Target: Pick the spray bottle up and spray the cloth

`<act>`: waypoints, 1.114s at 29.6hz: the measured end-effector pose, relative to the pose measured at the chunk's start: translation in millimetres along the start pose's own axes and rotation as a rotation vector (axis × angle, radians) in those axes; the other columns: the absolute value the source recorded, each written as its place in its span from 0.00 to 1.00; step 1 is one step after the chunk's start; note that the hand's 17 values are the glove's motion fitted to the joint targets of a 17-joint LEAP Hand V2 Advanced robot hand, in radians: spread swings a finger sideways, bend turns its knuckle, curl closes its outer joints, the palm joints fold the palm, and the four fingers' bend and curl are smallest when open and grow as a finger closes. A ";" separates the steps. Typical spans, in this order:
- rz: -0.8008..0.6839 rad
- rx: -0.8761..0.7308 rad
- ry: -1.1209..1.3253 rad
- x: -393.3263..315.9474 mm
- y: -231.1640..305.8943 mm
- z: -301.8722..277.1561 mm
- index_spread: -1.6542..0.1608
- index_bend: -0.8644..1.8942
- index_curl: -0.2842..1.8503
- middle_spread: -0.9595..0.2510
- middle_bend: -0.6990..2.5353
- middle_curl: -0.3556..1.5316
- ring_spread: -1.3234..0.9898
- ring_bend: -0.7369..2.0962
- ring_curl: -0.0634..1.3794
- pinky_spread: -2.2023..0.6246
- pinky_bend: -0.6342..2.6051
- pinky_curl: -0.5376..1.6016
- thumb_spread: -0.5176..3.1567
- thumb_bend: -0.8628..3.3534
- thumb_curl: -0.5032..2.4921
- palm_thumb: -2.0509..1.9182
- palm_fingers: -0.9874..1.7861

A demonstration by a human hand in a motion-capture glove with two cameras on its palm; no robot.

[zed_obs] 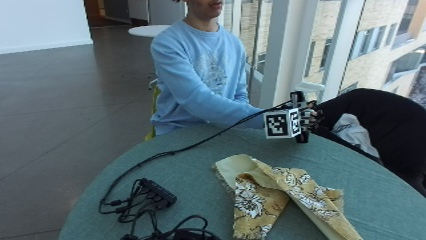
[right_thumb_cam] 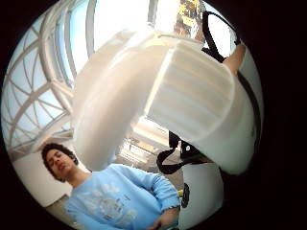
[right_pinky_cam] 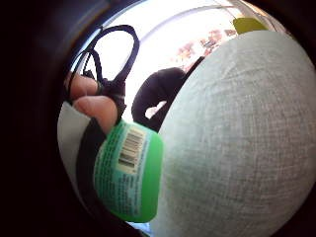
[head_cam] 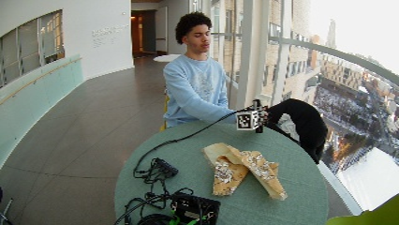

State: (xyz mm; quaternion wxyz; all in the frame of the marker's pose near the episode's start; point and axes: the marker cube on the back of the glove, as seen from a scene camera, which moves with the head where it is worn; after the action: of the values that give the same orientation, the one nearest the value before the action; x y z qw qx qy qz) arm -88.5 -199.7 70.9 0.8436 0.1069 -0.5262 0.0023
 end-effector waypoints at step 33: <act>-0.082 -0.026 0.280 -26.8 58.8 -76.8 0.74 0.35 0.31 0.71 0.28 0.41 0.54 0.40 0.29 0.82 0.26 0.41 0.43 0.20 0.31 0.69 0.69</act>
State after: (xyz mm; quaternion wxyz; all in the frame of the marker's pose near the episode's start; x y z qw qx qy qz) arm -39.2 -125.3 25.0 0.9094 0.1162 -0.3987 -0.0240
